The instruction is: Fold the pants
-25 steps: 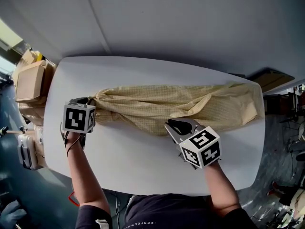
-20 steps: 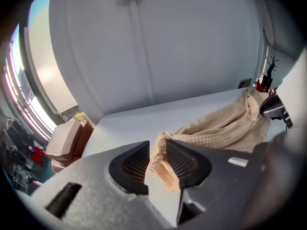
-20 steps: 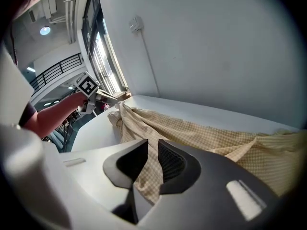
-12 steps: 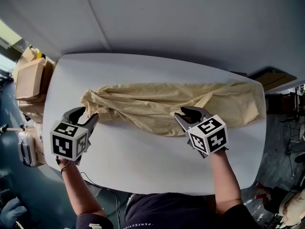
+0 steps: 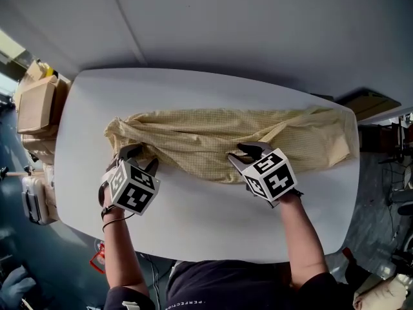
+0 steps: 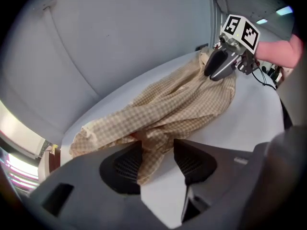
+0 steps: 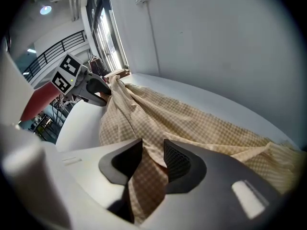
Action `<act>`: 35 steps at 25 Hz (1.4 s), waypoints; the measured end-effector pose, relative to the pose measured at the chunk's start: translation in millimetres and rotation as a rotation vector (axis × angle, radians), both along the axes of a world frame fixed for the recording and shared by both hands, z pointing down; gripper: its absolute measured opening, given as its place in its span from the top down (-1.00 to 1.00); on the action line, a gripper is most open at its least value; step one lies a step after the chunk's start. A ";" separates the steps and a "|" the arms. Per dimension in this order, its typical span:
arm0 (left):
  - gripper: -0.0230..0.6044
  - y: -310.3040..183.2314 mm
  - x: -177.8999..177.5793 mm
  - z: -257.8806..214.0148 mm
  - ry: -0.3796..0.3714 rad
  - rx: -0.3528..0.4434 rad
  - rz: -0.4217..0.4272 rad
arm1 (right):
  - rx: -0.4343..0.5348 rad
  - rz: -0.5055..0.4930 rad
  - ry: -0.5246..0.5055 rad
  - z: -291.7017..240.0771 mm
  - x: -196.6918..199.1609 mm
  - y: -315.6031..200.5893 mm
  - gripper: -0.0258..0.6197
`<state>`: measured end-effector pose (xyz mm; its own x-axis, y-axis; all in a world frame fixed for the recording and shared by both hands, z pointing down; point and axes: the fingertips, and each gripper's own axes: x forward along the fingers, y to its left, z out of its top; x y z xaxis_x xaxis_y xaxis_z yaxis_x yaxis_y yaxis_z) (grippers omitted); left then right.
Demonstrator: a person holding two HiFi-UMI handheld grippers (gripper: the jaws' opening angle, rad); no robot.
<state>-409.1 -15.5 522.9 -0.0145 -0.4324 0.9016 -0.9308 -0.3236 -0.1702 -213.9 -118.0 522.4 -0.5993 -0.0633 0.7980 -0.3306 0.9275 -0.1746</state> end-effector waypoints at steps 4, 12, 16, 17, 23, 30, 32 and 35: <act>0.53 6.1 -8.8 8.0 -0.041 -0.029 0.002 | 0.016 -0.018 0.034 3.2 0.0 -1.3 0.51; 0.72 11.7 -11.0 8.1 -0.007 -0.036 -0.029 | 0.031 0.004 -0.003 -17.9 1.4 -10.0 0.86; 0.75 23.4 -9.6 7.5 0.019 -0.056 -0.029 | 0.050 0.026 -0.038 -34.4 -2.0 -27.1 0.88; 0.75 27.2 -8.6 7.1 0.027 -0.061 -0.030 | 0.064 0.034 -0.045 -38.6 -3.6 -33.4 0.88; 0.78 57.0 -2.0 4.0 0.107 -0.111 -0.068 | 0.155 0.095 -0.088 -54.0 -24.7 -72.8 0.88; 0.76 67.8 -2.2 0.1 0.151 -0.090 -0.096 | 0.169 0.143 -0.062 -26.6 -51.4 -93.7 0.87; 0.76 66.2 -2.2 -11.4 0.163 -0.058 -0.095 | 0.165 0.181 -0.078 -24.3 -53.4 -98.8 0.86; 0.75 59.7 -2.0 -35.3 0.155 -0.005 -0.075 | 0.158 0.233 -0.135 -35.3 -54.6 -105.7 0.81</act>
